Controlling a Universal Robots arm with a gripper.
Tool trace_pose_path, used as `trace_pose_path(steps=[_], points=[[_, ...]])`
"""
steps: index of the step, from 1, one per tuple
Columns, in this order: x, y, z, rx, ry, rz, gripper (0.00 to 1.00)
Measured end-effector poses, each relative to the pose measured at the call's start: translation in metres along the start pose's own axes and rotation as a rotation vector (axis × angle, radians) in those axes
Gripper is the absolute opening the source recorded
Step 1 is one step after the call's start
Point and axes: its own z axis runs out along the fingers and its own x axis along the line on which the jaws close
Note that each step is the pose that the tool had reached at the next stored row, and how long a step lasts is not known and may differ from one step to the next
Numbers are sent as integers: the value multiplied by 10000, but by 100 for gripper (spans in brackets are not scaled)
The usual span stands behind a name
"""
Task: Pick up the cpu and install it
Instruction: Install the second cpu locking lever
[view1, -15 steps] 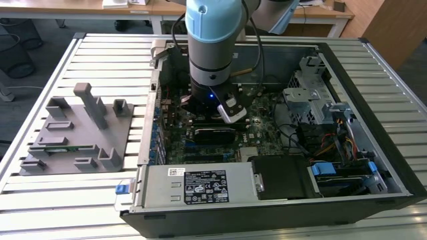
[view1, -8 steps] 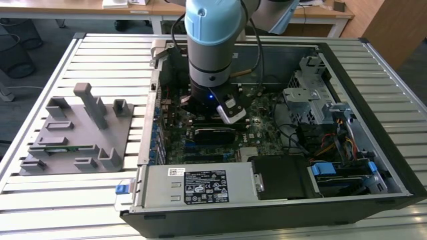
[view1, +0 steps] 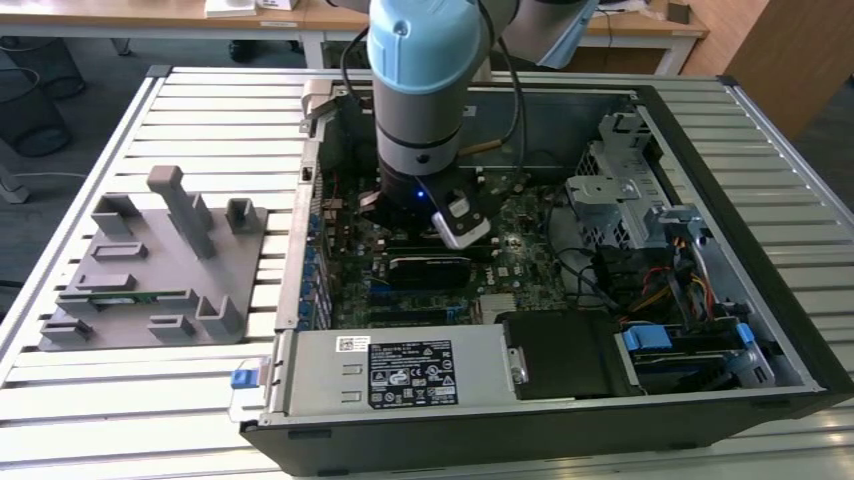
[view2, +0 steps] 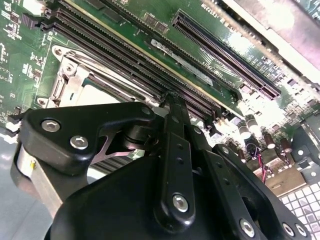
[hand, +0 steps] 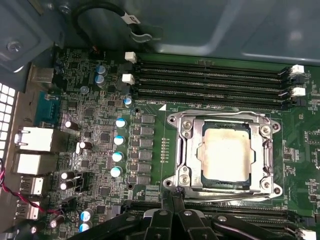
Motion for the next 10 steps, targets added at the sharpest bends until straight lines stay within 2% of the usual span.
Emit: trace_pose_path(steps=[10], points=[[6, 0, 3, -93, -6, 2, 11]])
